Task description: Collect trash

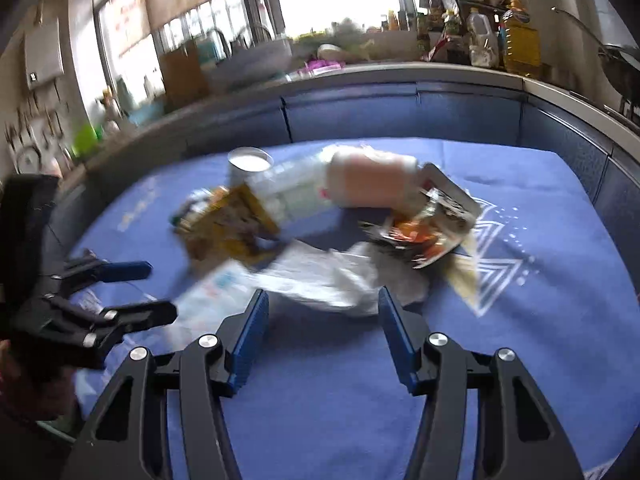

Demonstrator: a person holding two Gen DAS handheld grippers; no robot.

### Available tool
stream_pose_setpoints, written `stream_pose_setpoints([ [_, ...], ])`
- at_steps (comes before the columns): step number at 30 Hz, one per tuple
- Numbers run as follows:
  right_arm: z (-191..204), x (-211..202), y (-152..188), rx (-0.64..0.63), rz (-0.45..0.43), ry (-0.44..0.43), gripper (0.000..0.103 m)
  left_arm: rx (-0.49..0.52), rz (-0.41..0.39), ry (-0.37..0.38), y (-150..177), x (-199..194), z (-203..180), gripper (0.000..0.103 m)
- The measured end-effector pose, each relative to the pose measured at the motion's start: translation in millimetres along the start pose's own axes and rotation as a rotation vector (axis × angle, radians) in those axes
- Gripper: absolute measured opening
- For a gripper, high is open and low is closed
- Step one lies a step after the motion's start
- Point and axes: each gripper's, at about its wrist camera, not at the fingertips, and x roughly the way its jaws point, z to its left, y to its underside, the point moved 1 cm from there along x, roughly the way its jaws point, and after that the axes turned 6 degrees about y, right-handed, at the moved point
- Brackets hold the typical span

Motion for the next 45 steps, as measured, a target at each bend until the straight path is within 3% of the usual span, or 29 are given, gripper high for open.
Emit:
stream_pose_setpoints([
  [4,-39,38,0,0.174,0.067,-0.008,0.056,0.097,0.016,-0.082,-1,26,-22,0.085],
  [7,-45,56,1,0.236,0.087,-0.018,0.056,0.119,0.037,-0.118,1,37,-24,0.085],
  [9,-36,60,3,0.229,0.085,-0.023,0.056,0.112,0.051,-0.103,3,40,-21,0.078],
  [10,-27,61,4,0.198,0.085,-0.010,0.054,0.107,0.057,-0.084,4,40,-19,0.066],
  [11,-19,60,6,0.170,0.084,-0.002,0.028,0.102,0.063,-0.070,6,40,-18,0.062],
  [12,-13,61,11,0.153,0.106,-0.015,0.012,0.102,0.056,-0.074,8,37,-17,0.061],
  [14,-12,56,19,0.182,0.111,-0.049,0.009,0.107,0.054,-0.073,11,36,-16,0.059],
  [20,-23,-9,54,0.316,0.073,-0.183,0.008,0.067,0.010,0.067,18,-2,-16,0.059],
  [23,-38,-39,66,0.369,0.016,-0.149,0.008,0.067,-0.015,0.138,16,-17,-25,0.059],
  [26,-64,-57,79,0.437,-0.018,-0.078,0.008,0.080,0.011,0.207,6,-13,-43,0.059],
  [30,-109,-85,93,0.536,-0.097,-0.015,0.008,0.154,0.055,0.311,-22,7,-92,0.059],
  [35,-192,-133,120,0.690,-0.218,0.186,0.008,0.306,0.115,0.476,-74,56,-188,0.059],
  [39,-266,-153,139,0.808,-0.214,0.335,0.008,0.409,0.172,0.583,-113,106,-283,0.060],
  [45,-326,-145,148,0.850,-0.156,0.420,0.009,0.478,0.252,0.627,-136,171,-380,0.061],
])
